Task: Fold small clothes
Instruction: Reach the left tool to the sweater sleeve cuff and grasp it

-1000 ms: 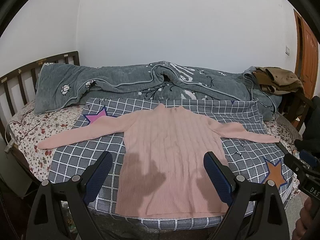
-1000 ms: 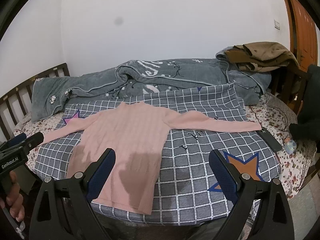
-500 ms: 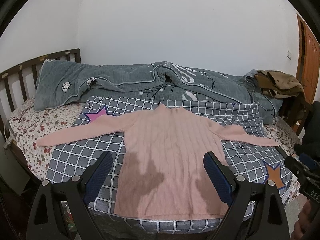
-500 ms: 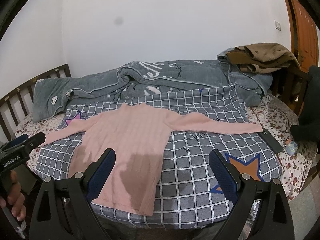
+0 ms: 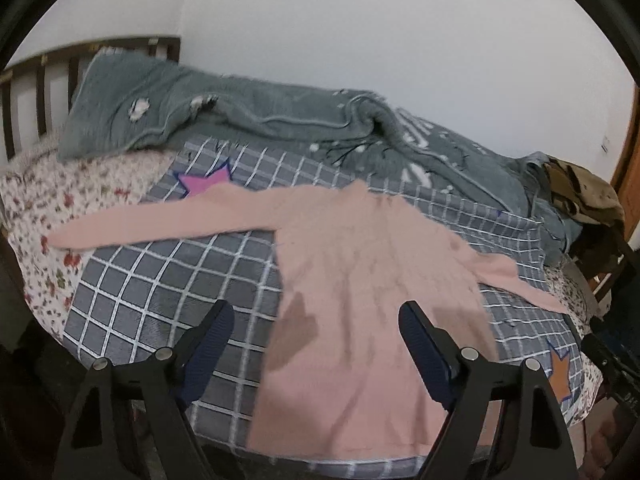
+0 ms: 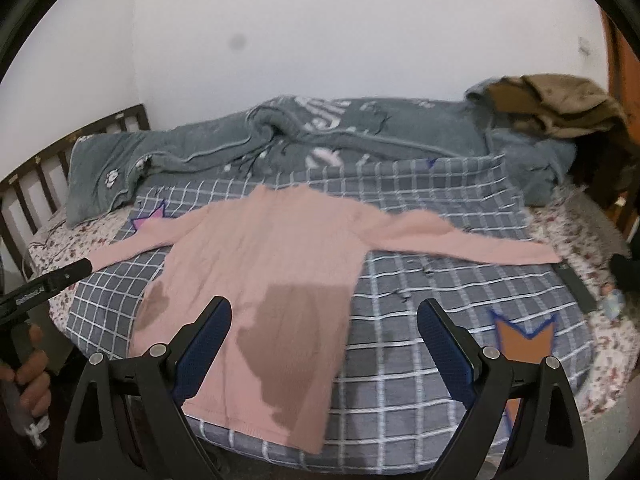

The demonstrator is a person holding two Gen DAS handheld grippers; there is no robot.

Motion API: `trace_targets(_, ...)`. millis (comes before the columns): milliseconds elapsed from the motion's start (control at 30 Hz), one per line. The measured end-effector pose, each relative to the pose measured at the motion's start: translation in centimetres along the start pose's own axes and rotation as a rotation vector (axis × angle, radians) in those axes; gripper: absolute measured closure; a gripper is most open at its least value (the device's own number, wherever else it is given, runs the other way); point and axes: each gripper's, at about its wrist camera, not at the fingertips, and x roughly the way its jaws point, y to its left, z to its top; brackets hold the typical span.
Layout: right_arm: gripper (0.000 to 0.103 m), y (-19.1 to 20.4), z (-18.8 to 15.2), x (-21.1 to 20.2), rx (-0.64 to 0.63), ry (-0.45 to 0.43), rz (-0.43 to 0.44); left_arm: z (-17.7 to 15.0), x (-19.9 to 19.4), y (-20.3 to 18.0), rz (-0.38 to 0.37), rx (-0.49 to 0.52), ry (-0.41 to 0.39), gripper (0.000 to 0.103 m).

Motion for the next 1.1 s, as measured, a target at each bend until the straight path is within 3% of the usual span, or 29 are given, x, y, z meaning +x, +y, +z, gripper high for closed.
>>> trace_targets(67, 0.011, 0.9, 0.0, 1.4, -0.021, 0.004, 0.010, 0.2, 1.6, 2.0, 0.008, -0.020, 0.017, 0.020)
trace_targets(167, 0.011, 2.7, 0.2, 3.4, -0.073, -0.004, 0.000, 0.4, 3.9, 5.2, 0.027, -0.069, 0.044, 0.033)
trace_targets(533, 0.014, 6.9, -0.4, 9.7, -0.145, -0.012, 0.034, 1.5, 11.0, 16.7, 0.104, -0.259, 0.086, 0.034)
trace_targets(767, 0.014, 7.1, -0.4, 12.5, -0.122, 0.010, 0.026, 1.8, 13.1, 21.9, 0.154, -0.375, 0.043, 0.037)
trace_targets(1000, 0.014, 6.6, 0.2, 14.4, -0.101, 0.025, 0.008, 2.2, 13.3, 27.3, 0.291, -0.474, -0.012, 0.043)
trace_targets(1100, 0.014, 6.3, 0.6, 15.2, -0.104, 0.029, 0.002, 2.6, 13.2, 30.0, 0.300, -0.545, -0.034, 0.043)
